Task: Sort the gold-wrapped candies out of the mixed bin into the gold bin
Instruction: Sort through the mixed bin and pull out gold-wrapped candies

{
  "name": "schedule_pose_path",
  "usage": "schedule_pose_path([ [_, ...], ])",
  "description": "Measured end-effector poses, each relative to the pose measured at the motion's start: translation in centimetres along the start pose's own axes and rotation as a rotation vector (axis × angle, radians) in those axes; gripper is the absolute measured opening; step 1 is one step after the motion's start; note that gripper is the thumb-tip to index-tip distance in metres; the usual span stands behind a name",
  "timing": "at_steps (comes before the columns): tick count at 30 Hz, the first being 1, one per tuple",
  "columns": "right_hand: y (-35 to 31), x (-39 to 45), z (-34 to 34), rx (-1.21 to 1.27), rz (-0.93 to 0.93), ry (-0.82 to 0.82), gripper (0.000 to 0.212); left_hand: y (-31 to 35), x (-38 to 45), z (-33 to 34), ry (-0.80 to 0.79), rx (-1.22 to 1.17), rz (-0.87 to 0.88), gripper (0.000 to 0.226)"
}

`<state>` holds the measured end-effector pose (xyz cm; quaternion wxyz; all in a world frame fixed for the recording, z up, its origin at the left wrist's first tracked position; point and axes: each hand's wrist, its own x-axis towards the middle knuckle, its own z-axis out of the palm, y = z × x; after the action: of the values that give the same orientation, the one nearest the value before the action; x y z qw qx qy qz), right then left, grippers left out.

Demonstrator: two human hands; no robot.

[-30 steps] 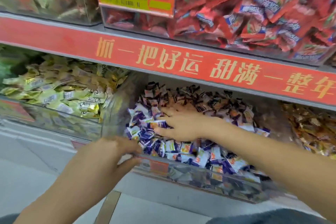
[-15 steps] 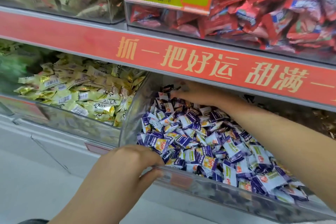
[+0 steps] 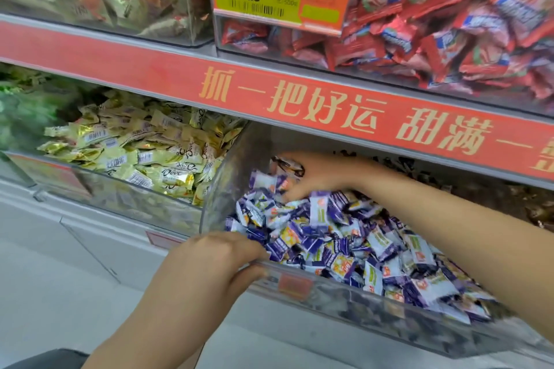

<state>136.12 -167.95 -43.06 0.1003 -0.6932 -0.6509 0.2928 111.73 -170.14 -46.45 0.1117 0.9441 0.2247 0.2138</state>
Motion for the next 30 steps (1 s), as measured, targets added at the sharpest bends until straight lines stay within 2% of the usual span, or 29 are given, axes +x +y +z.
schedule_pose_path([
  [4,1.0,-6.8,0.4,-0.262,-0.159,0.220,0.049,-0.1,0.1,0.1,-0.008,0.020,-0.006,0.023],
  [7,2.2,-11.1,0.7,-0.442,-0.125,0.189,0.052,0.0,0.2,0.0,-0.016,0.031,-0.007,0.022],
  [9,2.7,-12.9,0.7,-0.545,-0.105,0.083,0.058,-0.2,0.3,0.1,-0.018,0.022,-0.009,0.021],
  [11,2.6,-14.1,0.3,-0.491,-0.050,-0.052,0.065,-0.3,0.3,0.2,-0.014,0.009,-0.005,0.021],
  [13,2.3,-14.9,-0.6,-0.305,-0.015,-0.104,0.073,-0.3,0.3,0.3,-0.008,-0.001,-0.001,0.021],
  [16,2.0,-15.6,-1.8,-0.082,-0.002,-0.086,0.071,-0.3,0.4,0.2,-0.013,0.005,-0.014,0.021],
  [18,1.8,-15.2,-1.9,-0.054,-0.018,0.025,0.064,-0.2,0.4,0.2,-0.019,0.007,-0.024,0.020],
  [20,1.7,-14.0,-1.0,-0.130,-0.003,0.107,0.066,0.0,0.4,0.1,-0.022,0.027,-0.017,0.013],
  [22,2.2,-12.3,0.9,-0.363,0.038,0.025,0.079,0.1,0.5,0.0,-0.019,0.025,-0.014,0.008],
  [24,2.6,-11.0,2.9,-0.520,0.057,-0.067,0.081,0.0,0.3,0.1,-0.009,-0.001,-0.011,0.010],
  [27,1.7,-10.1,3.9,-0.487,0.025,-0.174,0.076,-0.1,0.3,0.1,-0.025,0.004,-0.011,0.016],
  [30,1.2,-9.7,4.0,-0.456,0.036,-0.237,0.073,0.1,0.4,-0.1,-0.053,0.011,-0.014,0.006],
])
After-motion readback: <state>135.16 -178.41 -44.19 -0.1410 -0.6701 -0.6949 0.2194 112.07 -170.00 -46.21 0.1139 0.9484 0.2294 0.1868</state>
